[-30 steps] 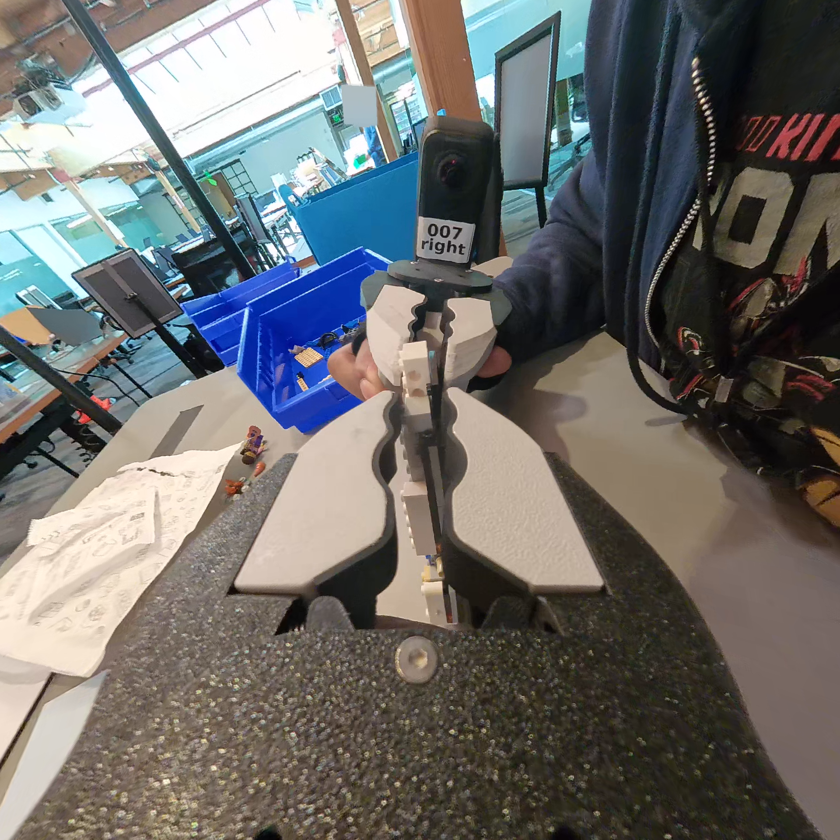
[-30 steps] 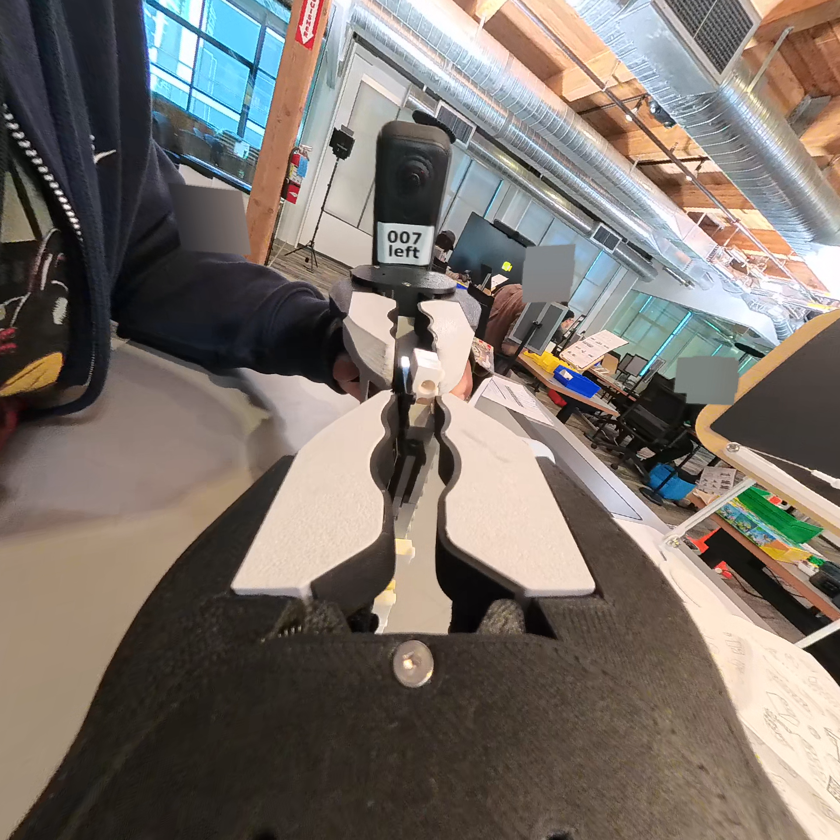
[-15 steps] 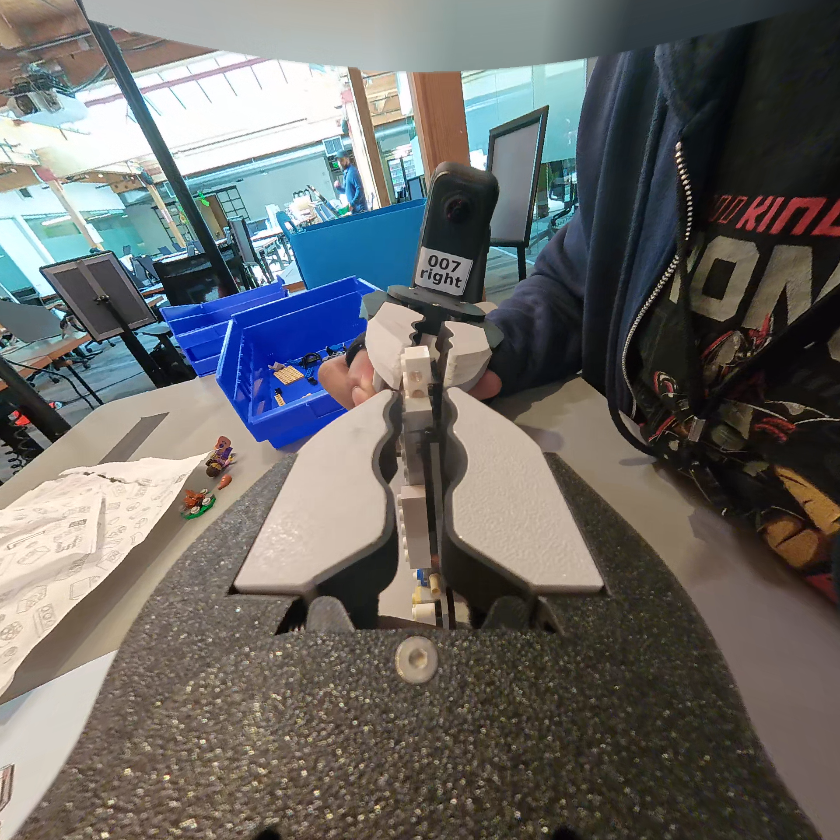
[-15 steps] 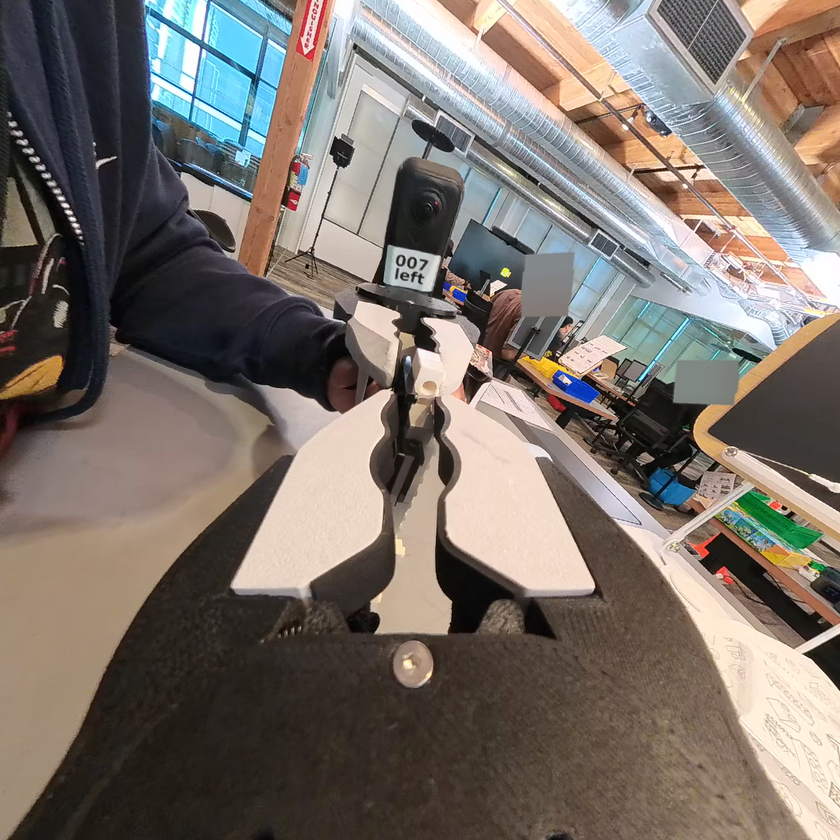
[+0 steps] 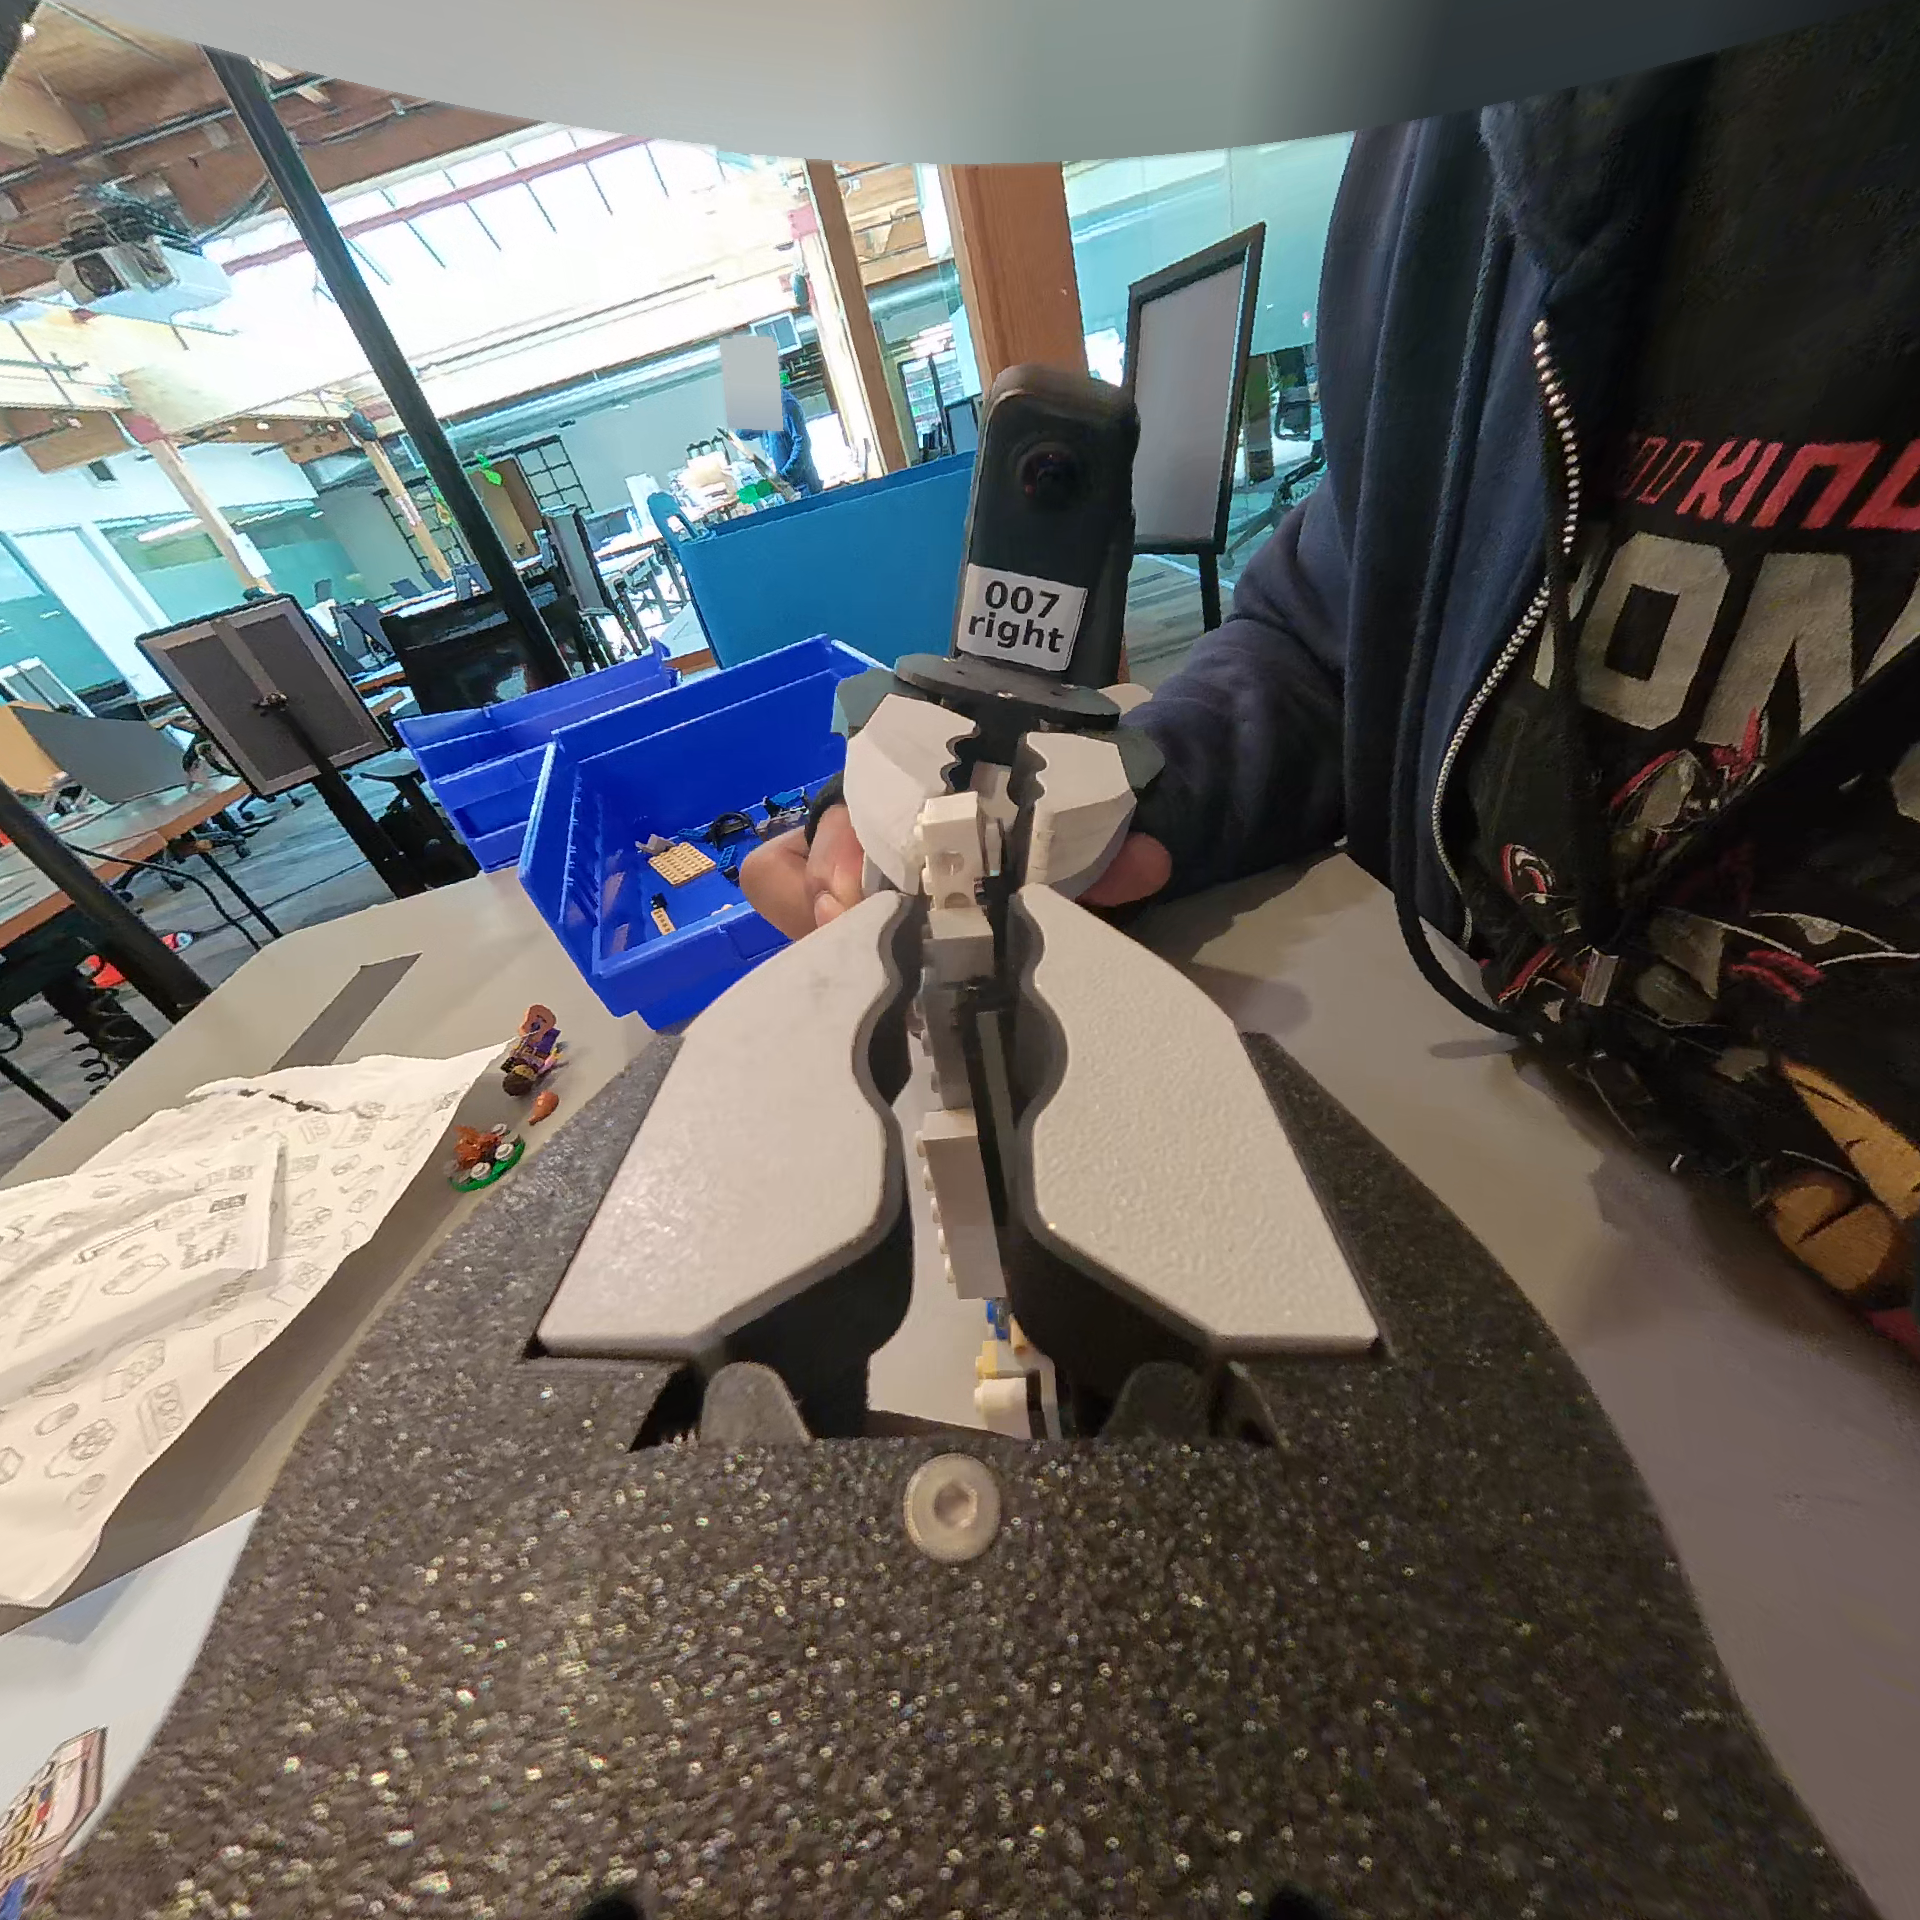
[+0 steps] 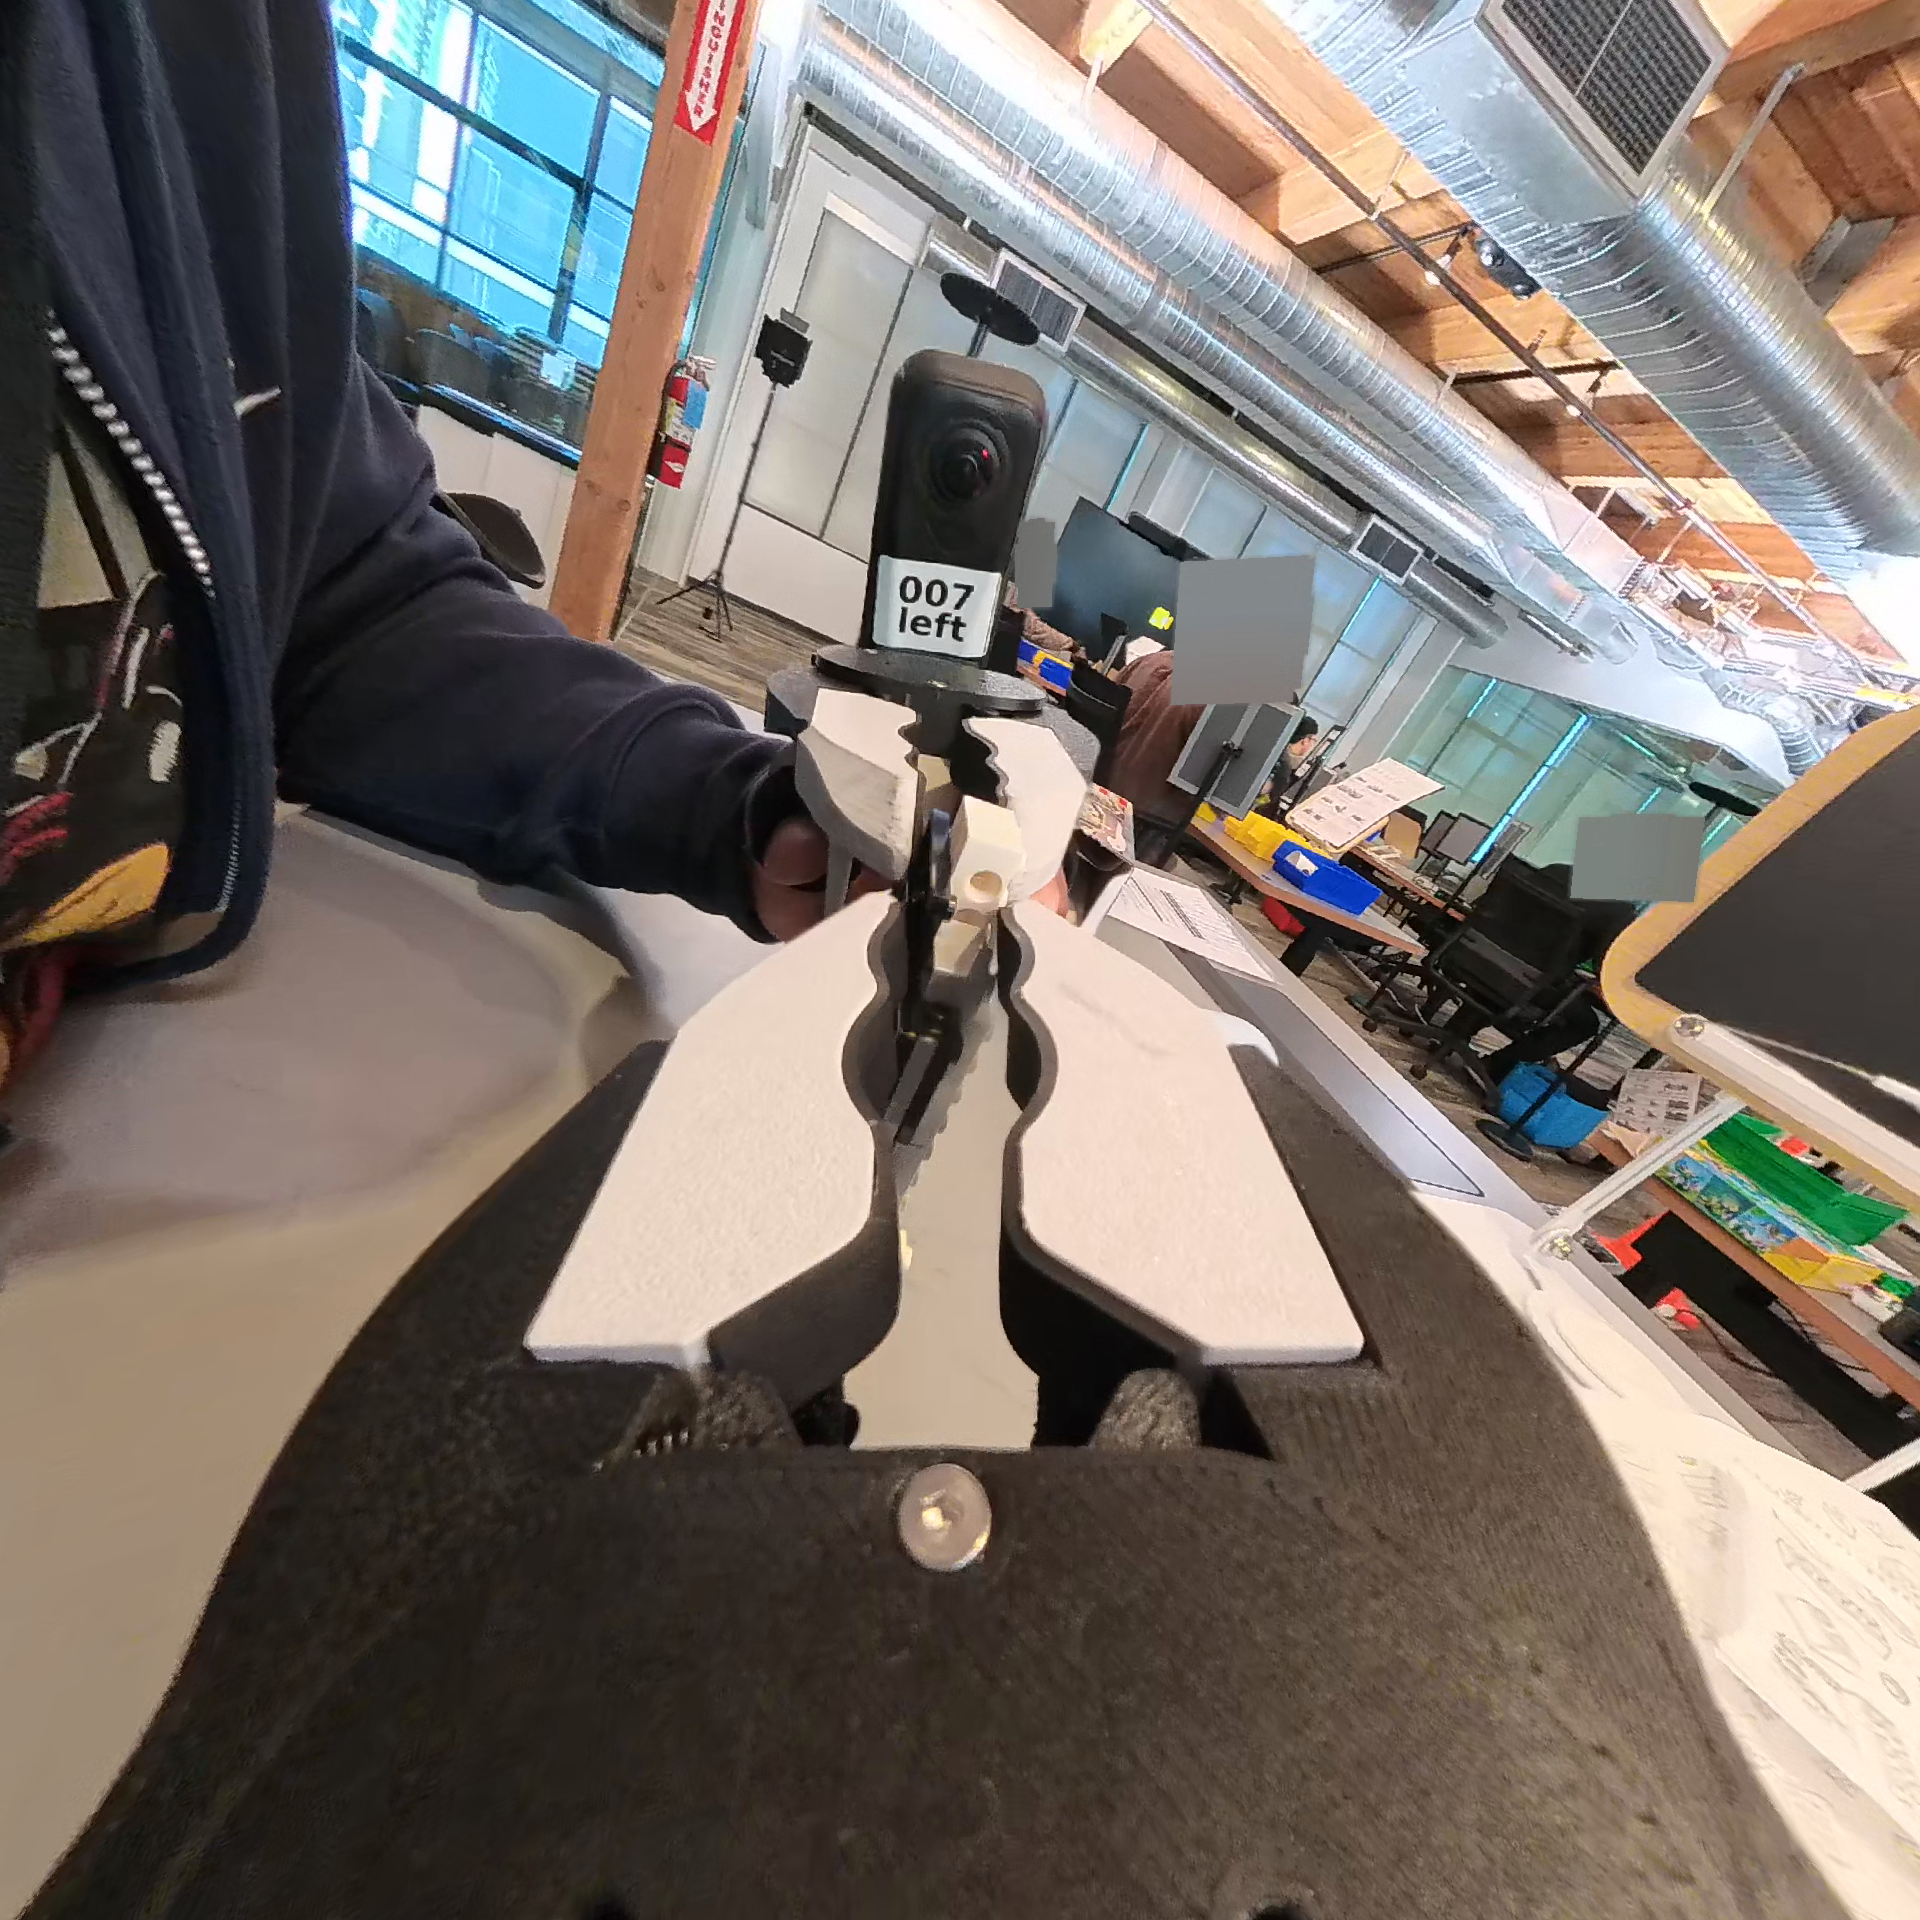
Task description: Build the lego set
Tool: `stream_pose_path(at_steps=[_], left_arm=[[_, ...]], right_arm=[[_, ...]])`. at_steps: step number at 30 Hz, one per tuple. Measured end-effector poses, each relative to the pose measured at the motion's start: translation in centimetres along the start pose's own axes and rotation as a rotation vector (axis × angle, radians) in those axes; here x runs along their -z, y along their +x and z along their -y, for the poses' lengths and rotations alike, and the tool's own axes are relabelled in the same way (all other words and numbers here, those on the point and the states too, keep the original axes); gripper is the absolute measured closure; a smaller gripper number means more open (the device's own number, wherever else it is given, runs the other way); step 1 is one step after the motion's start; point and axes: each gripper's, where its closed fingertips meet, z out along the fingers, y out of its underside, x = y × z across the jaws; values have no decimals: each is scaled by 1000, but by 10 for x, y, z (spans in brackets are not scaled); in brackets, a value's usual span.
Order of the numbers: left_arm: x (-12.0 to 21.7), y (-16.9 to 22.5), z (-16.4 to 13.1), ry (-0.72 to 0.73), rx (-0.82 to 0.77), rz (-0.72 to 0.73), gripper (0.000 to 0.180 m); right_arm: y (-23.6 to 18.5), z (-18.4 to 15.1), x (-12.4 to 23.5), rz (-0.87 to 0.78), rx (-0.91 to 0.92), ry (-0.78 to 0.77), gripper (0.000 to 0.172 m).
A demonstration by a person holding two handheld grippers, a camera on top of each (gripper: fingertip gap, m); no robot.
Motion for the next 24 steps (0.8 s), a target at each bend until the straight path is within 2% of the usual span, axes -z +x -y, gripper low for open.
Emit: stream_pose_path(at_steps=[13, 24], left_arm=[[0, 3, -3, 29, 134, -62, 164], [-1, 3, 0, 43, 139, -46, 165]], right_arm=[[-1, -4, -1, 2, 31, -27, 156], [-1, -2, 0, -13, 59, -12, 156]])
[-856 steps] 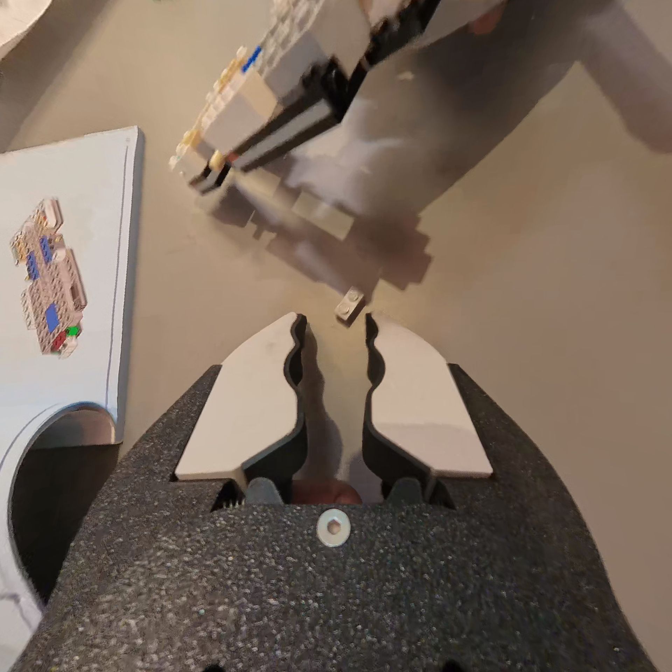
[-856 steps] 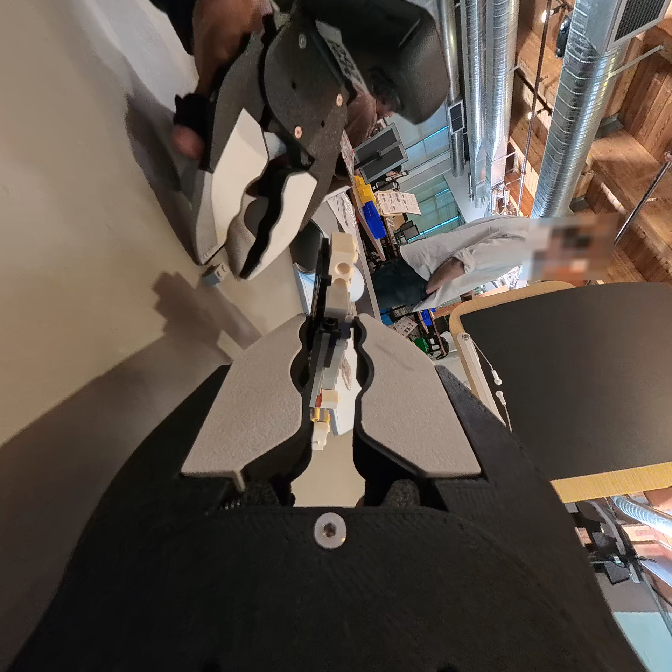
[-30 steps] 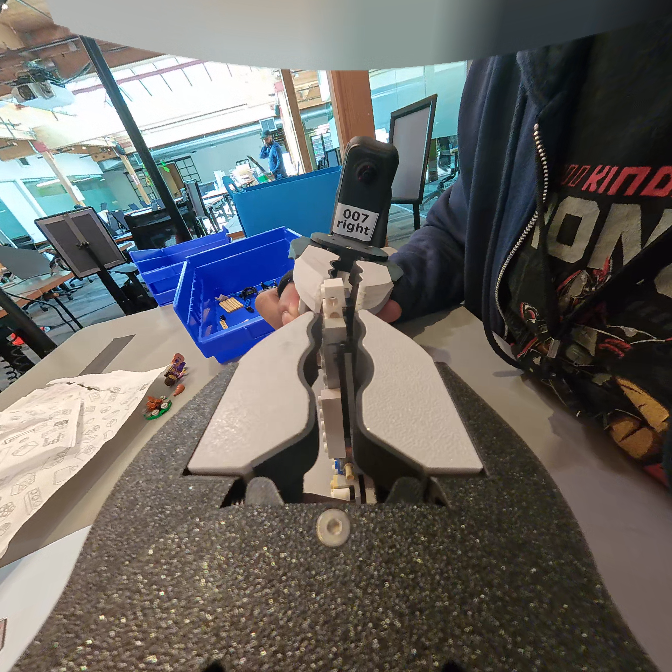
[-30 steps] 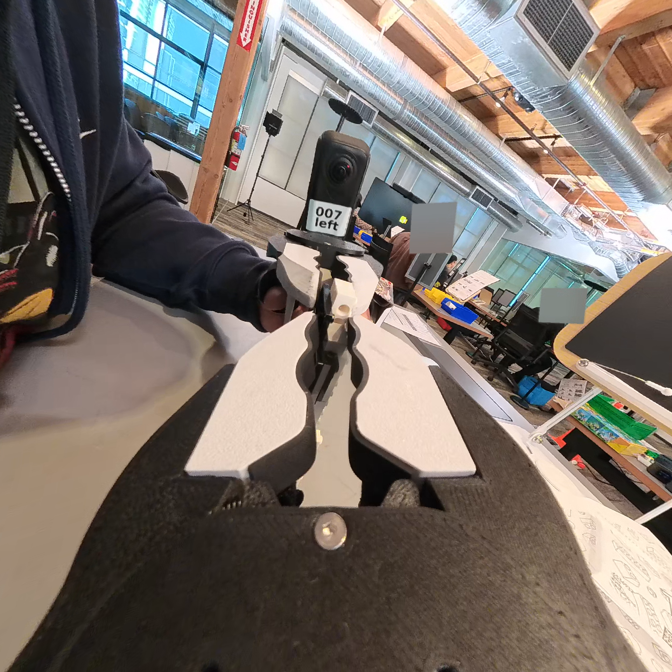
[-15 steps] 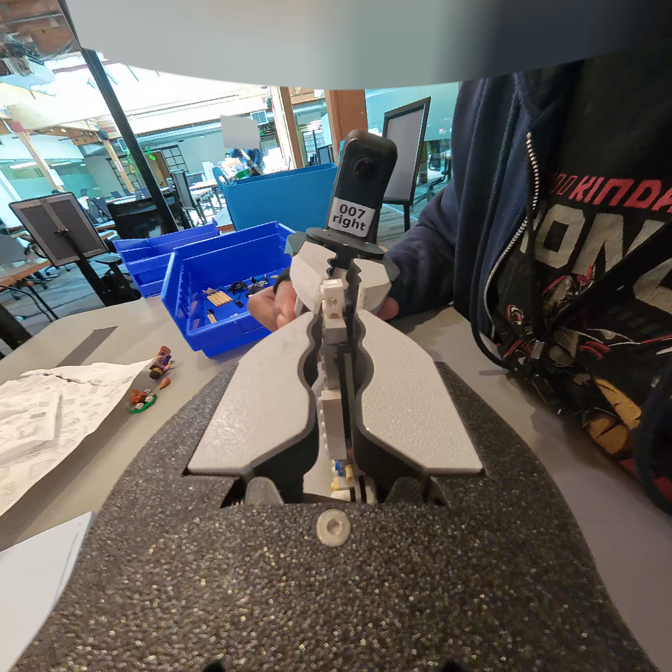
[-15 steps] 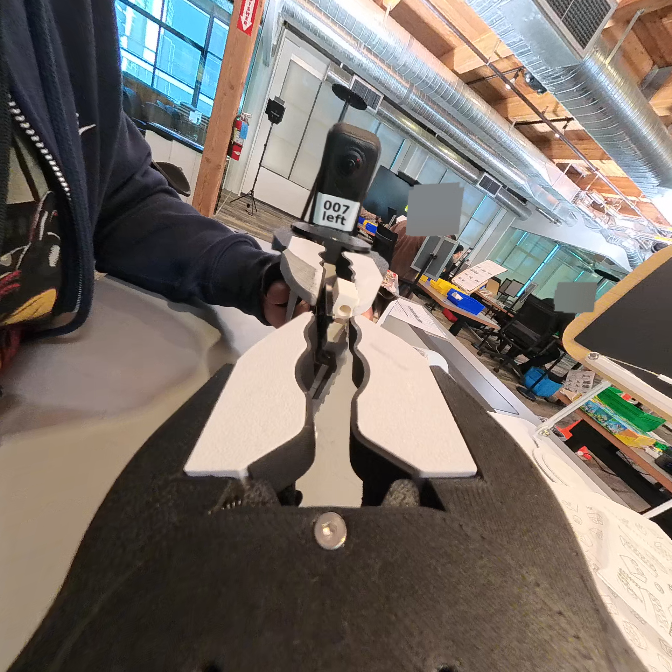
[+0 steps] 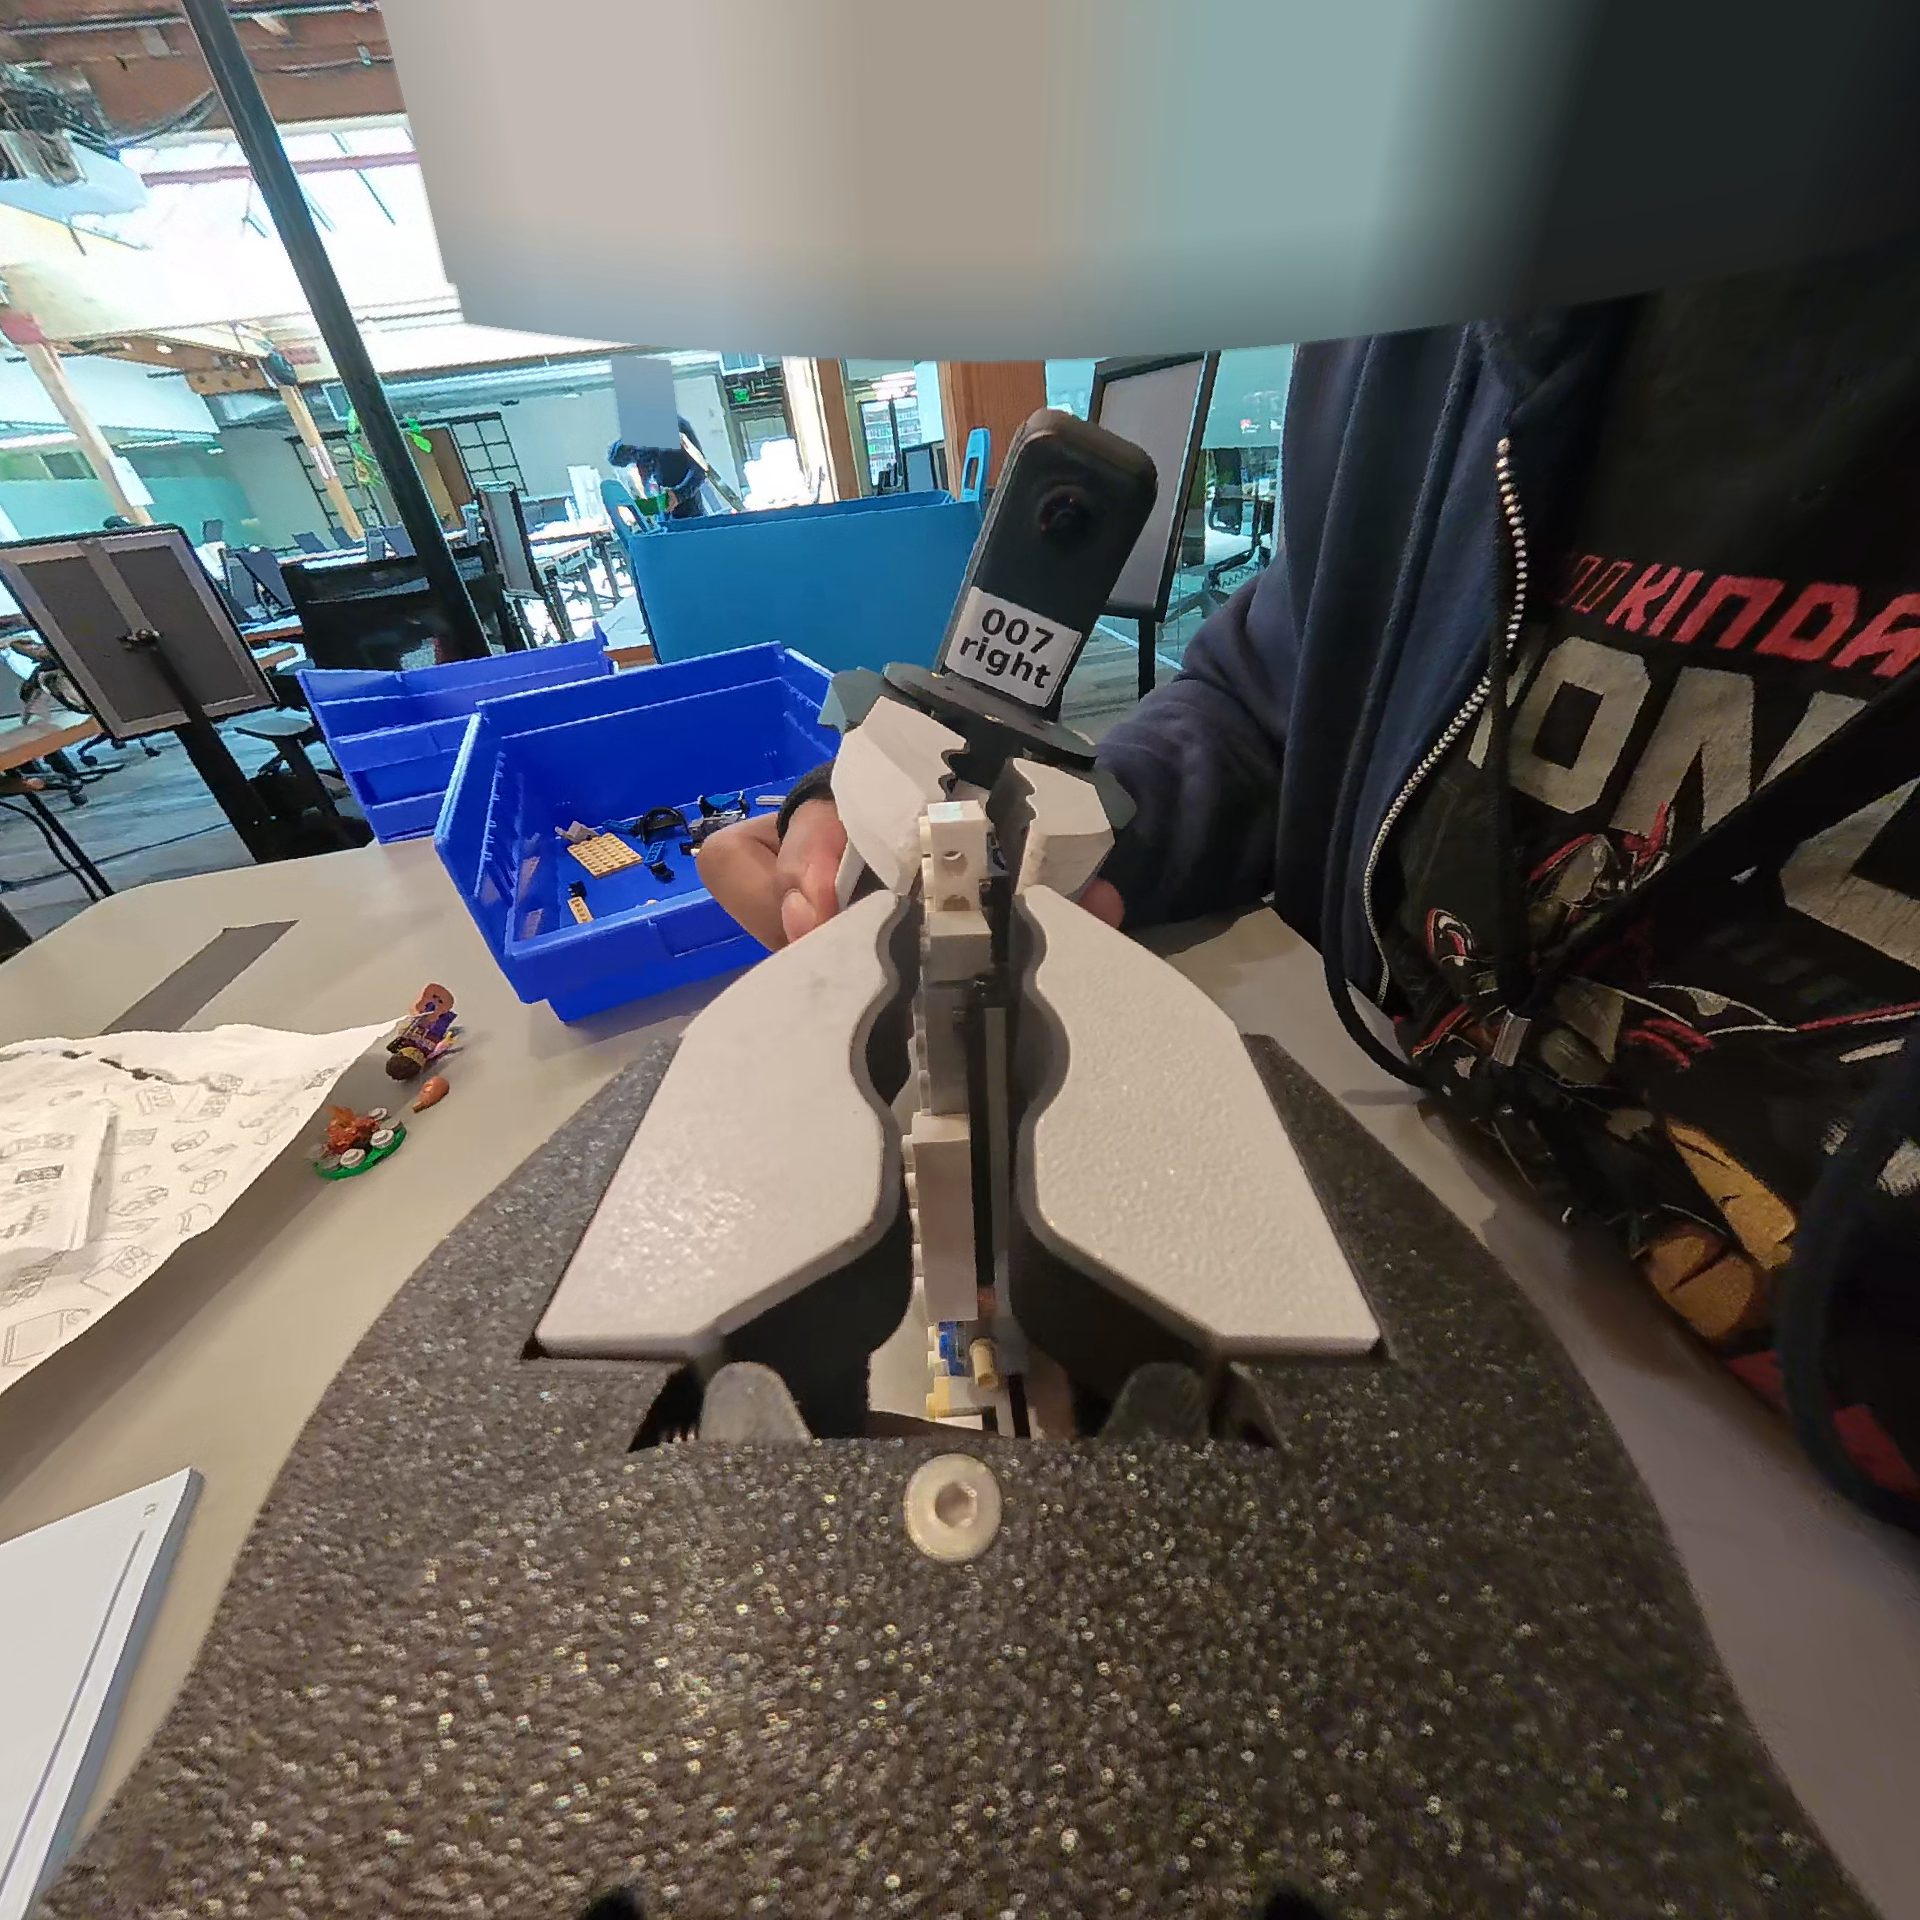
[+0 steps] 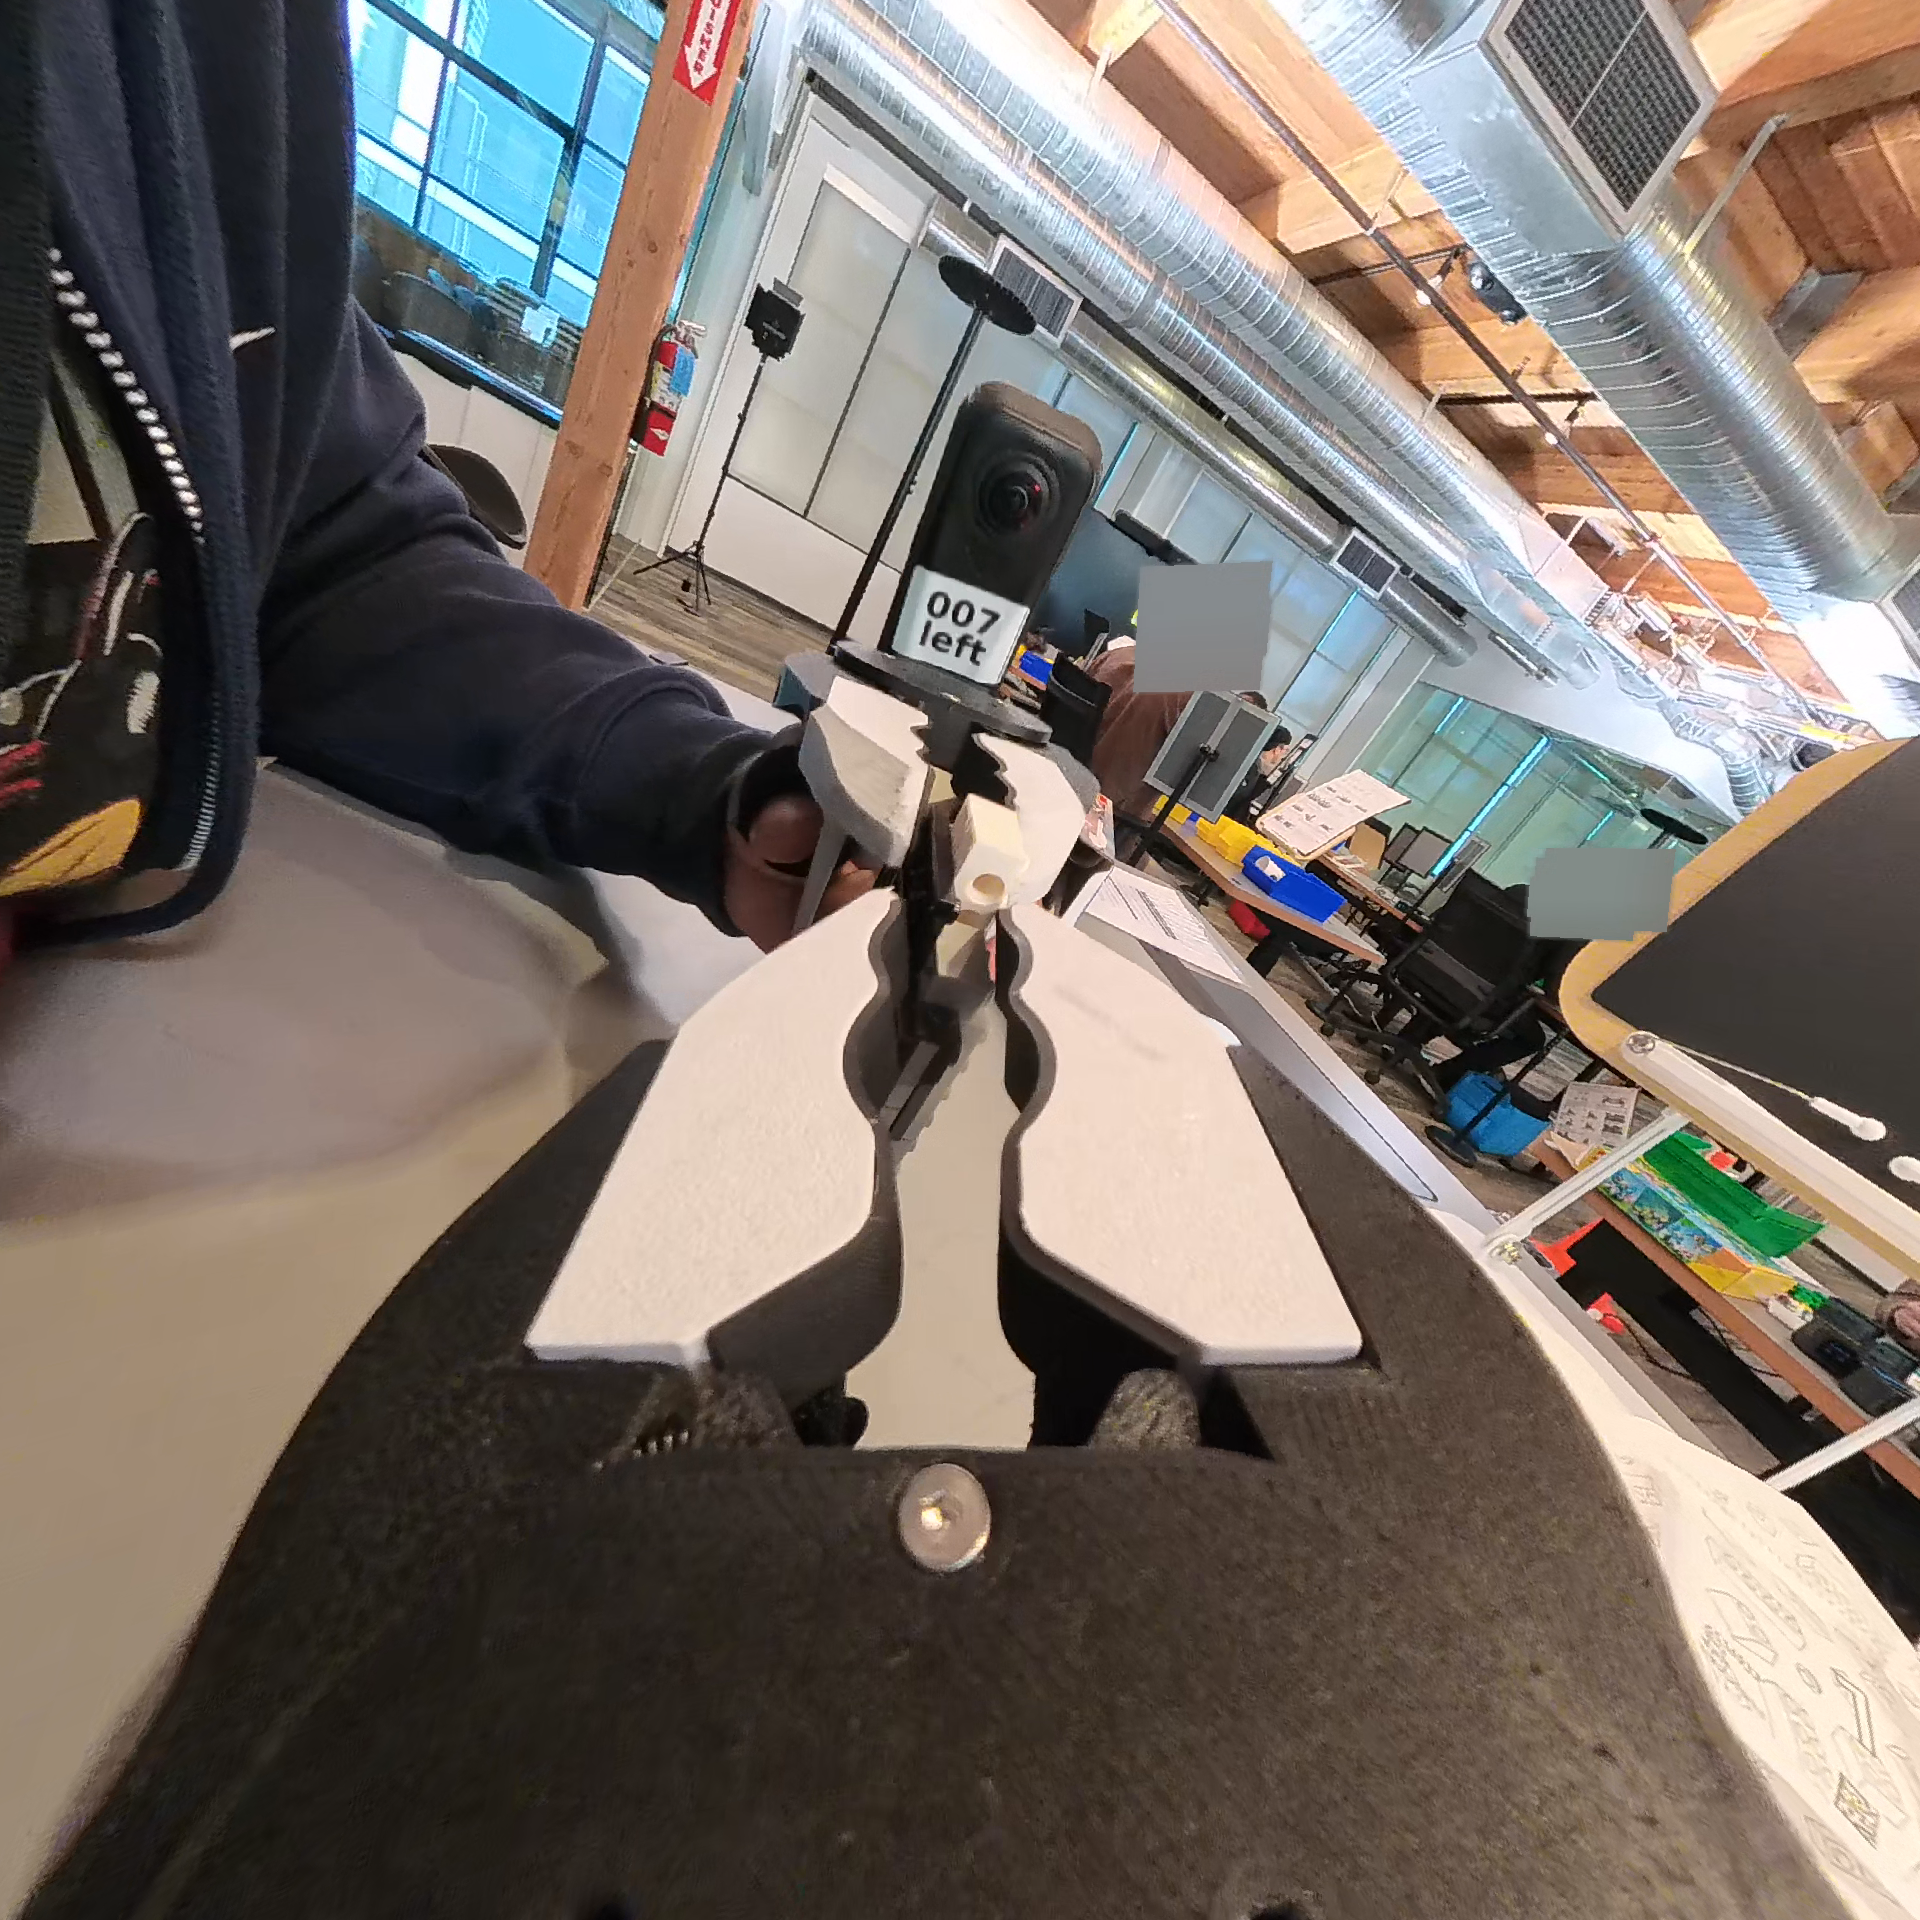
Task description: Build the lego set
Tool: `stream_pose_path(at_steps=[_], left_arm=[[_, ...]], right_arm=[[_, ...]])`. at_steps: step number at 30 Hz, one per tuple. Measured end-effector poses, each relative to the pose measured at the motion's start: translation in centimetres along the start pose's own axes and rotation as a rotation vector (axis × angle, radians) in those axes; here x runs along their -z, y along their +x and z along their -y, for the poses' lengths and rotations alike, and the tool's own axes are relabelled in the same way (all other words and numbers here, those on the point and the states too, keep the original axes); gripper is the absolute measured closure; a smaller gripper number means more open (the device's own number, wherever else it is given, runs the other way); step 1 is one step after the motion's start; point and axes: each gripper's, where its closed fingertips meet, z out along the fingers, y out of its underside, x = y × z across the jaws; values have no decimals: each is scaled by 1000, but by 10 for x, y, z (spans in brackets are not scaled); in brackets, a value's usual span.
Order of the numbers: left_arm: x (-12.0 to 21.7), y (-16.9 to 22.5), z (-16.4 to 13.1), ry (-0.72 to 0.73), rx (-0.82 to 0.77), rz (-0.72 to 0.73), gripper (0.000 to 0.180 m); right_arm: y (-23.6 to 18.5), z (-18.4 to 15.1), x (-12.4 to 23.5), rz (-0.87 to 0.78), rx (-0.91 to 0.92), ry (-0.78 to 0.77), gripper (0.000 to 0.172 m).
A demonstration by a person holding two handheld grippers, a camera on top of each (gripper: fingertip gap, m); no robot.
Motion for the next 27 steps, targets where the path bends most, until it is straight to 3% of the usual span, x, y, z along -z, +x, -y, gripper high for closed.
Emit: stream_pose_path(at_steps=[12, 27], left_arm=[[0, 5, 4, 29, 31, -34, 164], [2, 12, 6, 2, -52, -30, 162]], right_arm=[[-1, 5, 0, 3, 26, 16, 156], [-5, 10, -2, -7, 146, -15, 157]])
